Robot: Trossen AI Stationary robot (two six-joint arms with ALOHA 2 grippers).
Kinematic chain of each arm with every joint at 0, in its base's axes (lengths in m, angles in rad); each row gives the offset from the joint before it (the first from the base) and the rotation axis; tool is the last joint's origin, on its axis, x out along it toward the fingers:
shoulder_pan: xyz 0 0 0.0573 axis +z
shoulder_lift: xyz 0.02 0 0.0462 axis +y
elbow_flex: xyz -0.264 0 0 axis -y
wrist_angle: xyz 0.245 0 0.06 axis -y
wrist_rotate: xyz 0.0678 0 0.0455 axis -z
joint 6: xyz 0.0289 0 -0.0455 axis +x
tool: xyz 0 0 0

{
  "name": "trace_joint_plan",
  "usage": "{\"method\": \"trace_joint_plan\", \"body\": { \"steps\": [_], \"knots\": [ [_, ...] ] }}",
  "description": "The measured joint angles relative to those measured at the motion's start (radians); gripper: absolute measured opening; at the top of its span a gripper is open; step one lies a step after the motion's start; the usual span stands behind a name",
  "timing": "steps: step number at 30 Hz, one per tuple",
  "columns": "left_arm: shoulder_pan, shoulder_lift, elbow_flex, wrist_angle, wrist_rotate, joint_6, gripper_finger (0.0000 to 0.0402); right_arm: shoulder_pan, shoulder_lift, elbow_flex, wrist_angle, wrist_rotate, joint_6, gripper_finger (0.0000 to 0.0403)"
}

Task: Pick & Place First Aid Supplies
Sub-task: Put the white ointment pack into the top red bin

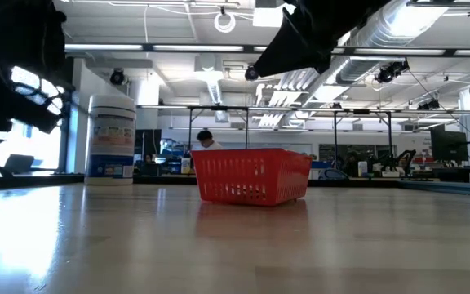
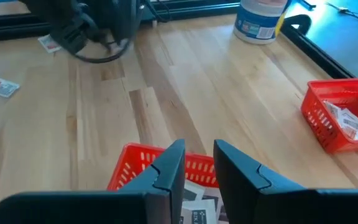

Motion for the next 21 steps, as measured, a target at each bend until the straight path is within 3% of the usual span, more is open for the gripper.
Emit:
{"method": "trace_joint_plan", "body": {
  "steps": [7,11,21],
  "knots": [
    [0.0,0.003,0.038,0.217,-0.138,0.113,0.0115,0.001,0.0,0.0,-0.002,0.195,0.14,0.0078],
    [0.001,0.004,0.07,0.308,-0.185,0.215,0.0115,0.001,0.0,0.0,0.0,0.202,0.131,0.0078],
    [0.001,-0.079,0.15,0.107,-0.212,0.212,0.0115,0.0,0.0,0.0,0.007,0.167,0.093,0.0078]
  ]
}}
